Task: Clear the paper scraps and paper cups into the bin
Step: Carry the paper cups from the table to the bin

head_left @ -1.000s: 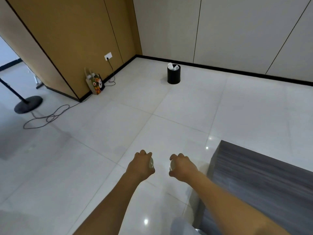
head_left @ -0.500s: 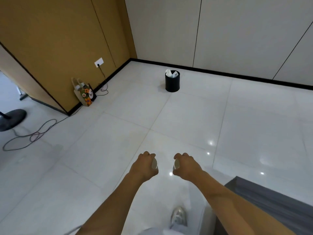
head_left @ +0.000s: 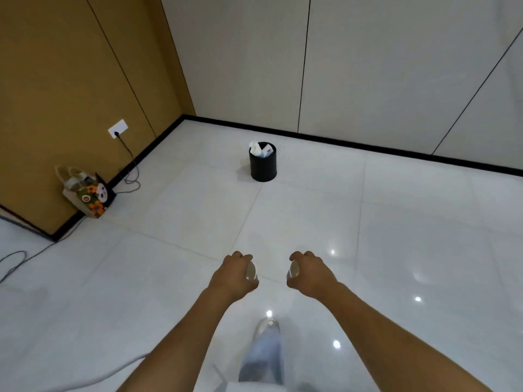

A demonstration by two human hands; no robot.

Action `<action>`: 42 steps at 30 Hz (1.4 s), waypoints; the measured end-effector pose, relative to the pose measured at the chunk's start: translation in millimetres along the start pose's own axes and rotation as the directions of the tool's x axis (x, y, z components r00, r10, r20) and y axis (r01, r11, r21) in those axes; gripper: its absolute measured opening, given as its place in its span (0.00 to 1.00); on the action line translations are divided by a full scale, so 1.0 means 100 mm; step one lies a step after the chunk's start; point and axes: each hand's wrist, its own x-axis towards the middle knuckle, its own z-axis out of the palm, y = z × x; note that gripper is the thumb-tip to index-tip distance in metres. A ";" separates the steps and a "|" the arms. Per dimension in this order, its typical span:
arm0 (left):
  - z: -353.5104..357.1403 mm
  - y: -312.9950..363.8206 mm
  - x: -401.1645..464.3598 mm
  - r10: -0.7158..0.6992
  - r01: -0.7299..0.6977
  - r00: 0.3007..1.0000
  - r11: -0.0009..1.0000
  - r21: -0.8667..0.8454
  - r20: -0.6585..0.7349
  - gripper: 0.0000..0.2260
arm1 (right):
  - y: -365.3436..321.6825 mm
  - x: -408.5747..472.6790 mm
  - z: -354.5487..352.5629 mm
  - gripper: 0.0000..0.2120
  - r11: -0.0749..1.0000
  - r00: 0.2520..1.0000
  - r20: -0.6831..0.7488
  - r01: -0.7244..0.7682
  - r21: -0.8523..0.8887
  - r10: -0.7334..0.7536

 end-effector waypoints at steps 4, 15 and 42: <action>-0.51 0.07 0.98 0.042 -0.042 0.999 0.999 -0.009 -0.007 0.29 | -0.20 0.88 -0.49 0.29 0.999 0.999 -0.021 -0.037 0.020 0.038; -1.56 0.43 3.29 0.079 -0.079 0.997 0.997 0.002 0.015 0.29 | -0.41 2.97 -1.69 0.29 0.988 0.992 -0.041 -0.112 0.109 0.117; -3.70 0.25 8.66 -0.181 0.168 0.982 0.965 -0.200 -0.051 0.21 | -1.31 8.78 -4.00 0.26 0.998 0.995 0.095 0.035 -0.061 -0.030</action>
